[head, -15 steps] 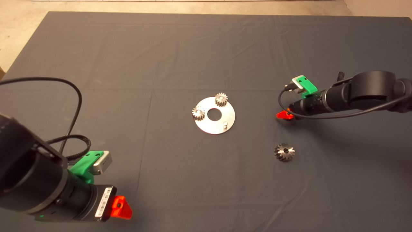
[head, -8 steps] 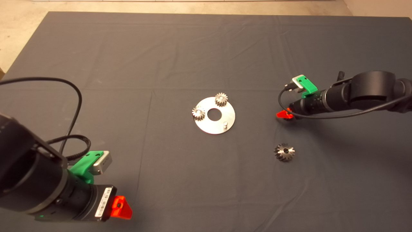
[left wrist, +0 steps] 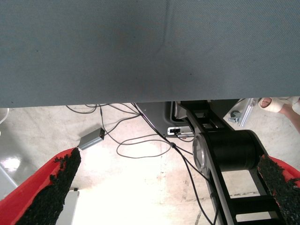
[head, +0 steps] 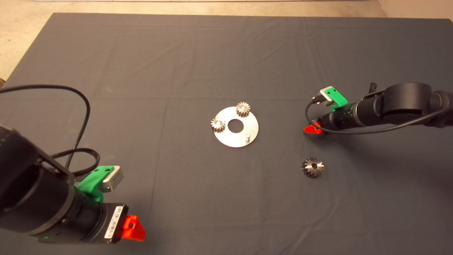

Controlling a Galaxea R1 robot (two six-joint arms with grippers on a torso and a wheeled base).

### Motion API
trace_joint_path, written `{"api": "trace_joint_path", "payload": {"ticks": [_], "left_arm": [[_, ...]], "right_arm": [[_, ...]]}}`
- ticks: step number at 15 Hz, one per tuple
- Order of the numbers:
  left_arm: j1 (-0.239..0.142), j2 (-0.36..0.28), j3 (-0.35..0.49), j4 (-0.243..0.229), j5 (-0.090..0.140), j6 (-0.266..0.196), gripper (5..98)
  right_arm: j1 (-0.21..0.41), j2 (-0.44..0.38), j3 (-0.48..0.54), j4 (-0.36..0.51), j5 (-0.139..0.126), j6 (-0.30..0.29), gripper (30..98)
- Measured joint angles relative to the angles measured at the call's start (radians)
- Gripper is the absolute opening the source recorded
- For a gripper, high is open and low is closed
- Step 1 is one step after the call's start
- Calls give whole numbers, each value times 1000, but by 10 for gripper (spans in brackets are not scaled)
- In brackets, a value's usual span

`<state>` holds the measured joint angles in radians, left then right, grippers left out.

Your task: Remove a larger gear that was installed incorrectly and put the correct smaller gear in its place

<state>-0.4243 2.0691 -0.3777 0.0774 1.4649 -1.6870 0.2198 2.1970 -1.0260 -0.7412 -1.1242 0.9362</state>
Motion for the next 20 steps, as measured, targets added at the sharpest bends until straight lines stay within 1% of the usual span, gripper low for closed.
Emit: {"api": "trace_joint_path", "payload": {"ticks": [1, 2, 3, 5, 6, 7, 9, 10, 13, 14, 16, 18, 20], "left_arm": [[0, 0, 0, 0, 0, 0, 982], [0, 0, 0, 0, 0, 0, 982], [0, 0, 0, 0, 0, 0, 982], [0, 0, 0, 0, 0, 0, 982], [0, 0, 0, 0, 0, 0, 982], [0, 0, 0, 0, 0, 0, 982], [0, 0, 0, 0, 0, 0, 982], [0, 0, 0, 0, 0, 0, 982], [0, 0, 0, 0, 0, 0, 982], [0, 0, 0, 0, 0, 0, 982], [0, 0, 0, 0, 0, 0, 982], [0, 0, 0, 0, 0, 0, 982], [0, 0, 0, 0, 0, 0, 982]], "right_arm": [[0, 0, 0, 0, 0, 0, 902], [0, 0, 0, 0, 0, 0, 868], [0, 0, 0, 0, 0, 0, 855], [0, 0, 0, 0, 0, 0, 854], [0, 0, 0, 0, 0, 0, 821], [0, 0, 0, 0, 0, 0, 804], [0, 0, 0, 0, 0, 0, 801], [0, 0, 0, 0, 0, 0, 762], [-1, 0, 0, 0, 0, 0, 748], [-1, 0, 0, 0, 0, 0, 711], [-9, 0, 0, -15, 0, 0, 698], [-12, 0, 0, -20, 0, 0, 653], [-11, 0, 0, -26, 0, 0, 652]]}}
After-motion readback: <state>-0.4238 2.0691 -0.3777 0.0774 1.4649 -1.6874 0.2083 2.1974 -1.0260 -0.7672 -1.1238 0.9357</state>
